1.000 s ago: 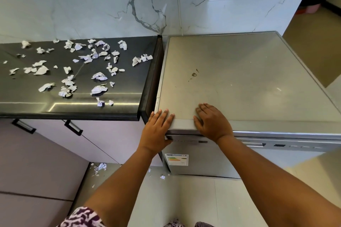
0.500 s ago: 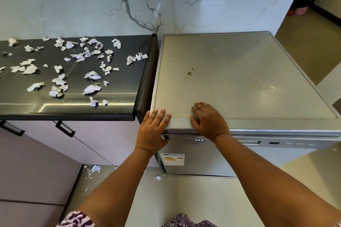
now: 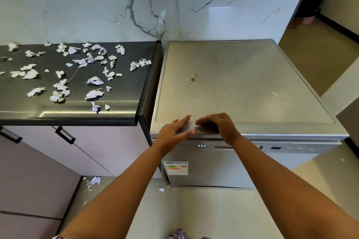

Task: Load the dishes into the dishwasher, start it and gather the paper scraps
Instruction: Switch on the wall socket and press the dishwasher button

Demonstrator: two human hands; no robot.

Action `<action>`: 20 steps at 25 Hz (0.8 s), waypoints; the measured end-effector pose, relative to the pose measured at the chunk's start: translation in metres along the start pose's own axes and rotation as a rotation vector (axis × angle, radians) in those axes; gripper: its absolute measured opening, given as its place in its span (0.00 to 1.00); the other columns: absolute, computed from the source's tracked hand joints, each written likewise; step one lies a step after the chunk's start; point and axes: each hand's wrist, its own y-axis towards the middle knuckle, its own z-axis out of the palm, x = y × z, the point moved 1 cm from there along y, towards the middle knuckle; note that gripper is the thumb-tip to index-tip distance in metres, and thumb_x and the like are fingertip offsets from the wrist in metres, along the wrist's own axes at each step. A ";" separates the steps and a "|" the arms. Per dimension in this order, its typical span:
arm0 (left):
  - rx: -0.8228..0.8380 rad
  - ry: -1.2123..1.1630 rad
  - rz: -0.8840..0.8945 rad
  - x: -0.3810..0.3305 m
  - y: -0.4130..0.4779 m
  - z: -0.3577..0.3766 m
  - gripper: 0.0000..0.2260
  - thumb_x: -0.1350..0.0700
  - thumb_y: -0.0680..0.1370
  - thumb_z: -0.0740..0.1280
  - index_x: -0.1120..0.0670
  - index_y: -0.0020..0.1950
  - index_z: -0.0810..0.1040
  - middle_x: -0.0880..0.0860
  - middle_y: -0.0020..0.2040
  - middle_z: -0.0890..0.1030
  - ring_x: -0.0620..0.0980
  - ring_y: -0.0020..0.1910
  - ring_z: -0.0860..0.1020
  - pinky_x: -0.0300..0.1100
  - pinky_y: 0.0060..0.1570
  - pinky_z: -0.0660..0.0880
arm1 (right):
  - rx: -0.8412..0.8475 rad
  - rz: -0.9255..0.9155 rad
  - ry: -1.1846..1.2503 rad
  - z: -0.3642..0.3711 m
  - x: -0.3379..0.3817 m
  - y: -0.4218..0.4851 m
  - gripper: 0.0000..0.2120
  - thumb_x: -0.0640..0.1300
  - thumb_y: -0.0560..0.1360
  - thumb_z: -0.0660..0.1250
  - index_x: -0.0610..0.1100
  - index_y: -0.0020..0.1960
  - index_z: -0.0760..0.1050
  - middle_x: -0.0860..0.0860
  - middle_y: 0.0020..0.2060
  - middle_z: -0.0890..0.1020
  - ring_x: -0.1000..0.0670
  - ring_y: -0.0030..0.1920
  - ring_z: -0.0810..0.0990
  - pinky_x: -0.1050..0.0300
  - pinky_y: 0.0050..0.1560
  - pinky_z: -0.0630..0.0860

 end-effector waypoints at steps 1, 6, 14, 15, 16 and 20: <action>0.031 -0.246 -0.066 -0.013 0.006 0.003 0.36 0.30 0.67 0.58 0.46 0.71 0.67 0.51 0.69 0.72 0.46 0.68 0.68 0.44 0.69 0.61 | 0.025 0.001 -0.016 0.001 -0.001 -0.001 0.19 0.47 0.76 0.56 0.39 0.44 0.83 0.40 0.44 0.84 0.44 0.49 0.83 0.54 0.57 0.75; 0.112 -0.512 -0.263 -0.036 0.017 -0.004 0.32 0.39 0.80 0.43 0.58 0.65 0.75 0.57 0.62 0.78 0.49 0.64 0.74 0.40 0.66 0.59 | 0.056 -0.013 -0.054 0.001 -0.012 -0.002 0.22 0.46 0.73 0.52 0.40 0.42 0.84 0.42 0.43 0.85 0.45 0.51 0.81 0.51 0.64 0.70; 0.119 -0.586 -0.268 -0.027 0.025 -0.010 0.23 0.52 0.83 0.46 0.58 0.55 0.81 0.56 0.54 0.83 0.50 0.56 0.80 0.42 0.64 0.69 | -0.006 0.007 -0.138 0.001 -0.018 0.003 0.24 0.47 0.71 0.52 0.34 0.41 0.83 0.39 0.41 0.84 0.37 0.49 0.79 0.45 0.61 0.73; 0.118 -0.572 -0.265 -0.027 0.025 -0.011 0.23 0.54 0.83 0.47 0.58 0.53 0.81 0.55 0.53 0.83 0.50 0.55 0.81 0.42 0.63 0.70 | -0.016 0.007 -0.144 0.002 -0.019 0.003 0.24 0.47 0.71 0.52 0.35 0.41 0.83 0.39 0.41 0.84 0.37 0.49 0.79 0.45 0.60 0.73; 0.111 -0.551 -0.256 -0.027 0.026 -0.012 0.23 0.55 0.82 0.47 0.58 0.52 0.82 0.55 0.51 0.84 0.50 0.54 0.81 0.40 0.61 0.71 | -0.025 0.003 -0.148 0.002 -0.019 0.003 0.23 0.47 0.71 0.52 0.38 0.40 0.84 0.39 0.40 0.84 0.37 0.49 0.79 0.45 0.59 0.73; 0.086 -0.513 -0.210 -0.025 0.030 -0.010 0.23 0.59 0.81 0.48 0.63 0.50 0.82 0.57 0.47 0.85 0.50 0.49 0.83 0.33 0.49 0.77 | -0.061 -0.008 -0.149 0.001 -0.020 0.005 0.20 0.46 0.70 0.54 0.45 0.37 0.85 0.39 0.38 0.84 0.34 0.47 0.78 0.41 0.57 0.74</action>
